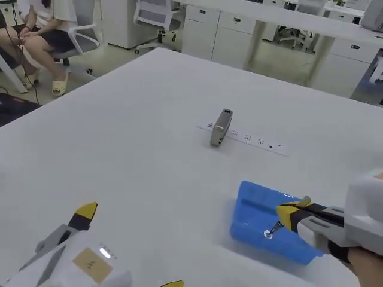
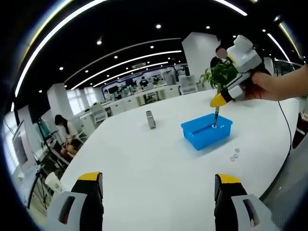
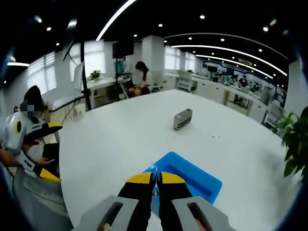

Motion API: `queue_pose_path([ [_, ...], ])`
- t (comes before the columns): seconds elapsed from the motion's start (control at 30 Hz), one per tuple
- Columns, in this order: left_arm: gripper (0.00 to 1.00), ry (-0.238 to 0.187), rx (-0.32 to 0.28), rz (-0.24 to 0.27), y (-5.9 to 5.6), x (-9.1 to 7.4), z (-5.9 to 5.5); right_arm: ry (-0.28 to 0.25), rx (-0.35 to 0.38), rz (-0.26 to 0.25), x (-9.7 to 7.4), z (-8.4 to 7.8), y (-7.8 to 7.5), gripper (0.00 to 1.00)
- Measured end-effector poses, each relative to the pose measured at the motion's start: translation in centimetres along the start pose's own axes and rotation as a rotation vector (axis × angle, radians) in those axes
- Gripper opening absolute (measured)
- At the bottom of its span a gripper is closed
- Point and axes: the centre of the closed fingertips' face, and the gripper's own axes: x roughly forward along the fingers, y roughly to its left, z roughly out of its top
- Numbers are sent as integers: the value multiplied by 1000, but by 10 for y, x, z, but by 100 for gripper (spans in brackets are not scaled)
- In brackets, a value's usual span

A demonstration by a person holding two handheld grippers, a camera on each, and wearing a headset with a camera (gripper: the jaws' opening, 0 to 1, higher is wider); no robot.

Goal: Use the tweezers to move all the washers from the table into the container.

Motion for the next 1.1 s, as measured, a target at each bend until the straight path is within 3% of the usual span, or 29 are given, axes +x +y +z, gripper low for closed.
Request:
queue_pose_path([
  [0.3,99,8,5,-7,-1,0,-1,20,14,-28,24,-2,-19,0],
  [0.7,99,26,4,-7,-1,2,-4,122,40,-35,61,-39,-24,0],
  [0.87,99,26,3,-5,-1,1,-5,157,52,-28,69,-52,-22,0],
  [0.9,99,27,5,-4,-1,1,-5,116,55,-23,68,-45,-22,0],
  [0.97,98,32,10,-1,0,1,-6,149,62,-28,67,-47,-24,0],
  [1.1,98,29,10,-1,0,1,-5,154,55,-29,68,-46,-25,0],
])
